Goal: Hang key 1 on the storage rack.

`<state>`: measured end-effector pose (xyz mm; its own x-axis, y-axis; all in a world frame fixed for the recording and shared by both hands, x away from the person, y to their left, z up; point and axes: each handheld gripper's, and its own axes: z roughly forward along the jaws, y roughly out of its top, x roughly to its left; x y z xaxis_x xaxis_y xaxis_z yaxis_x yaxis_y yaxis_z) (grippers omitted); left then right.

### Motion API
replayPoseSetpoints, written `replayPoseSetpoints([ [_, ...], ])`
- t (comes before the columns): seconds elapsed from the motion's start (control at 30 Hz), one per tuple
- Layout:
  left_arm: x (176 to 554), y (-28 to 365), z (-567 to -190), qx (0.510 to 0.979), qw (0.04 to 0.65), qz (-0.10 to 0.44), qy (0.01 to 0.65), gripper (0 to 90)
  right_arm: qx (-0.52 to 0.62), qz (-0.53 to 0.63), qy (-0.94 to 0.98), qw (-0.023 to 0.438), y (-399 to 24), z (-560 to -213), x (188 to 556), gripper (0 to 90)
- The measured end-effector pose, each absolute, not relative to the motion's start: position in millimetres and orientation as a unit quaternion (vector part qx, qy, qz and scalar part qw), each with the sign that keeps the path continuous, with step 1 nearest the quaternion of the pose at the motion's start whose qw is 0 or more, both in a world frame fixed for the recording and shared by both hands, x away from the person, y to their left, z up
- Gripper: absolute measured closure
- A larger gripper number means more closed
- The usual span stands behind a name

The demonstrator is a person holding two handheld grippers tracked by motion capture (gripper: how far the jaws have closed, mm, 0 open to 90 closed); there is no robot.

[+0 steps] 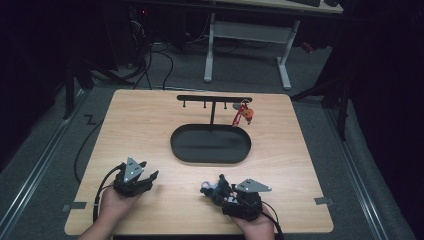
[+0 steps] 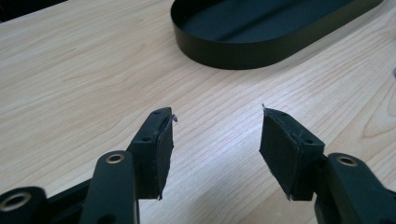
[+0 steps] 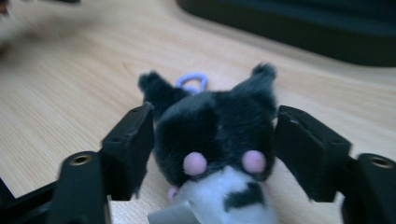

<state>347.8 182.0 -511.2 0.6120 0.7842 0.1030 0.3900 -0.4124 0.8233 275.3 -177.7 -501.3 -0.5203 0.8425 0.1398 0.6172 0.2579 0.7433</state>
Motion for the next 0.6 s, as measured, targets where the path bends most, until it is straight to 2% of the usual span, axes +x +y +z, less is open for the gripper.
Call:
replayPoseSetpoints([
  [0.1,347.6,184.3,-512.5,0.804,0.397,0.244,0.369,44.2,0.464,0.364,0.793,0.153,-171.8,-508.3,275.5,25.5],
  [0.27,347.5,183.8,-513.2,0.803,0.398,0.244,0.371,44.2,0.468,0.341,0.798,0.167,-177.3,-511.8,275.5,29.8],
  [0.6,349.1,175.3,-515.2,0.815,0.391,0.230,0.360,44.3,0.531,0.320,0.758,0.202,-230.6,-509.6,291.0,30.2],
])
